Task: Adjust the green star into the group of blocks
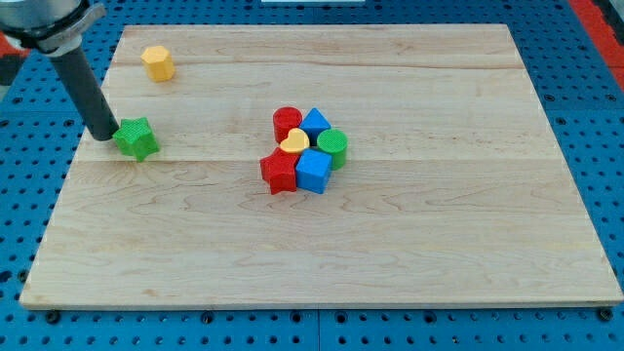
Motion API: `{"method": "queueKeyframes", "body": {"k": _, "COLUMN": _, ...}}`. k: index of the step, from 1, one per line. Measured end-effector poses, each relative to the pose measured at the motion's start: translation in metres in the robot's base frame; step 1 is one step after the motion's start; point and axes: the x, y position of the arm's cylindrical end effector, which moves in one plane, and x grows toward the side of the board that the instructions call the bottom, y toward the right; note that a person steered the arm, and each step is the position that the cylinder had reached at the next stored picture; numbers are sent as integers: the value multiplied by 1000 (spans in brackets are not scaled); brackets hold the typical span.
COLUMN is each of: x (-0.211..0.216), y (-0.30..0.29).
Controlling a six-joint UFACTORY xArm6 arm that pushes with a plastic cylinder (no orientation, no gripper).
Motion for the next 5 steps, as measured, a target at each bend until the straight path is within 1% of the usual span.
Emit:
{"method": "queueKeyframes", "body": {"k": 1, "x": -5, "y": 87}}
{"method": "queueKeyframes", "body": {"k": 2, "x": -3, "y": 155}}
{"method": "queueKeyframes", "body": {"k": 3, "x": 42, "y": 121}}
{"method": "queueKeyframes", "body": {"k": 4, "x": 65, "y": 131}}
{"method": "queueKeyframes", "body": {"k": 5, "x": 50, "y": 151}}
